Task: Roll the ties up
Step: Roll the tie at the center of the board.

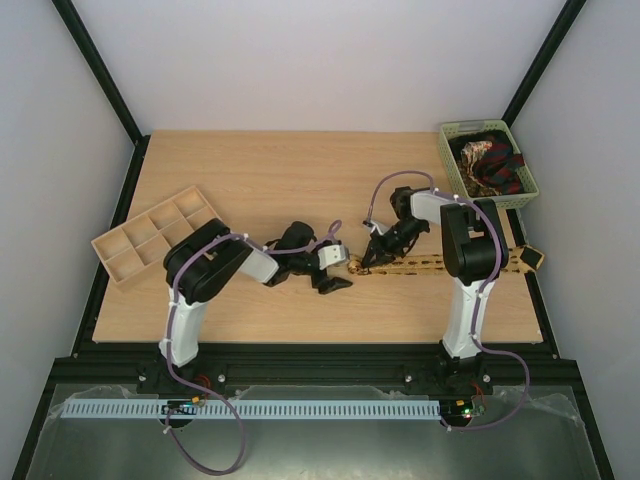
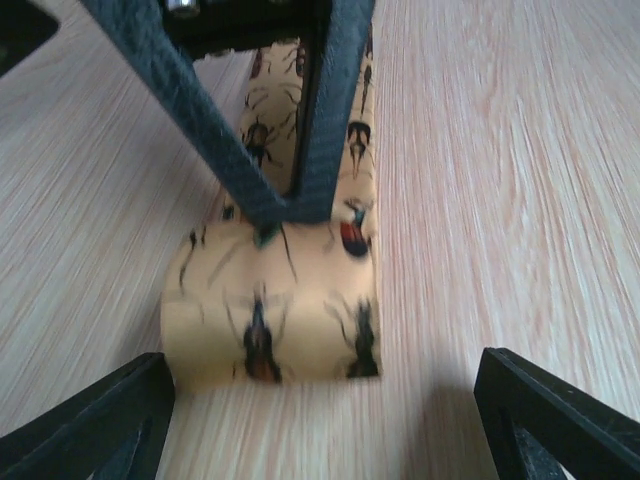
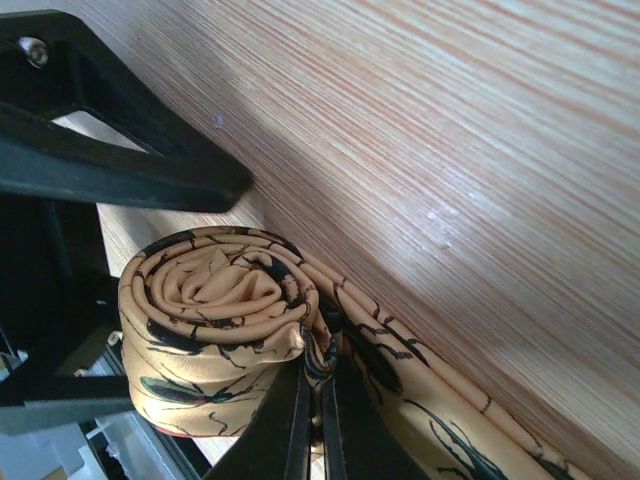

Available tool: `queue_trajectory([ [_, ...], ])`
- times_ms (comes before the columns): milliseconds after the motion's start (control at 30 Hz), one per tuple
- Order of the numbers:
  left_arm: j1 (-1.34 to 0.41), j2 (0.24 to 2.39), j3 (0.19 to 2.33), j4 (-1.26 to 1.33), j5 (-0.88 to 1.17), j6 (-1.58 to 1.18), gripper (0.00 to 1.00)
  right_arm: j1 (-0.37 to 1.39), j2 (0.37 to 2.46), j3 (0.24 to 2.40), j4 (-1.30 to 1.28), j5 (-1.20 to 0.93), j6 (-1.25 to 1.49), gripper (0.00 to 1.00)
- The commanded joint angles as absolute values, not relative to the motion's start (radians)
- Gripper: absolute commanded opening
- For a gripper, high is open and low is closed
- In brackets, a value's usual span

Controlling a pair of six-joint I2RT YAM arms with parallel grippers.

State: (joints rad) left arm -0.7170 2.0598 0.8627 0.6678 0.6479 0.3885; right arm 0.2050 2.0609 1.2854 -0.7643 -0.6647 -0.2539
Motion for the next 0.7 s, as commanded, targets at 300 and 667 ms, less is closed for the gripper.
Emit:
queue_trajectory([
  [300,-0.765,2.227,1.003,0.682,0.62,0.364,0.68,0.205,2.103,1.255,-0.711,-0.626,-0.235,0.02],
  [667,-0.757,2.19,0.936,0.502,0.56,0.517,0.37,0.204,2.064,1.329,-0.791,-0.754,-0.253,0.1],
])
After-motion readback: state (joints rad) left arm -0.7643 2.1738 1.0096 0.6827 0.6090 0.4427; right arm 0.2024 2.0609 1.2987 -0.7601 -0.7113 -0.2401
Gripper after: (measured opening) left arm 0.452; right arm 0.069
